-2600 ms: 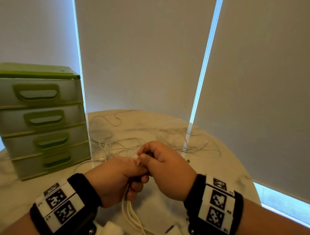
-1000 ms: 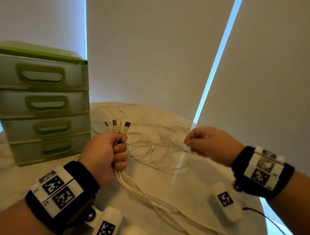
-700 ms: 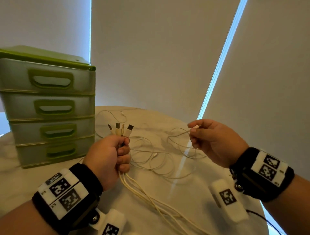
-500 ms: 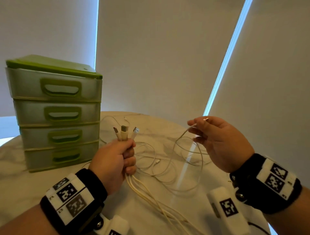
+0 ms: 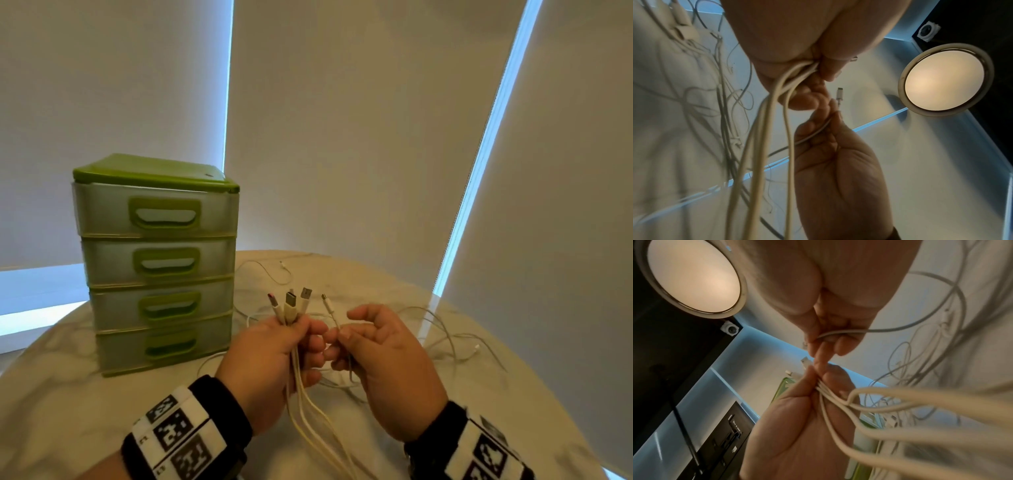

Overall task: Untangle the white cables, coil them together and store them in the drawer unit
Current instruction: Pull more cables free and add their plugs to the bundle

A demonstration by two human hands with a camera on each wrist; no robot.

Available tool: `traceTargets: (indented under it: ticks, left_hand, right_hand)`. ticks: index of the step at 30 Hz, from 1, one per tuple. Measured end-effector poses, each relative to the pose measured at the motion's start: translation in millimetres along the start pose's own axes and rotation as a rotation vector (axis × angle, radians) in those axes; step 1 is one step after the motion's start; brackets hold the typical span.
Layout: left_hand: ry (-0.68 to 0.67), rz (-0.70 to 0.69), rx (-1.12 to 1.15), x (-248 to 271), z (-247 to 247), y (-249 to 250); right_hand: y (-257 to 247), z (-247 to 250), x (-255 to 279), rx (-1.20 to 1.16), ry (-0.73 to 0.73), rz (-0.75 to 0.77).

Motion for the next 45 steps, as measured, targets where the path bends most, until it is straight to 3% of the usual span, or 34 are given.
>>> traceTargets:
  ticks: [7,9,11,14,19,22,27,32,34,37,41,43,45]
  left_hand:
    - [-0.202,-0.025,-0.002,3,-15,-8]
    - [-0.180,-0.069,0.061,4,-15,-8]
    - [-0.044,-0.070,0.292,2,-11,0]
    - [0.060,-0.190,0.363,-2,-2,7]
    - [0.128,-0.131,0.361,4,-8,5]
    - [0.133,-0.112,0.350,5,-10,2]
    - [0.157,-0.096,0.320,-2,1,0]
    - [0.179,-0.183,0.336,-9,13,24]
    - [0.186,-0.211,0.351,-10,19,33]
    - [0.212,-0.271,0.345,-12,25,43]
    - [0.204,-0.300,0.346,-16,33,46]
    - [0.191,-0.333,0.292,-15,33,49]
    - [0.184,-0.380,0.190,-12,33,53]
  right_hand:
    - [11,-10,3,0.010,-0.042,-0.023]
    - [16,-14,1,0.017,-0.076,-0.055]
    - [23,-15,1,0.132,-0.134,-0.113]
    - [19,-4,10,0.520,-0.156,-0.145]
    - [-12,39,23,1.062,-0.029,-0.103]
    - [-11,48,21,1.162,0.028,-0.175]
    - [-22,21,28,1.257,-0.166,-0.219]
    - [-61,18,40,1.408,-0.182,-0.182]
    - [-66,25,35,1.563,-0.121,-0.136]
    - [-81,69,10,1.651,0.116,-0.091]
    - [-106,141,-5,1.346,0.418,-0.126]
    - [-109,155,-3,1.218,0.481,-0.207]
    - [-96,156,-1,1.278,0.412,-0.428]
Point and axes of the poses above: each hand's wrist, its own x-axis away from the middle knuckle, its own z-axis out of the back of the hand, y = z × x, the point moved 6 cm from there along -x, towards the middle knuckle, and after that the axes turned 12 degrees about -z, right-handed, at the moved point
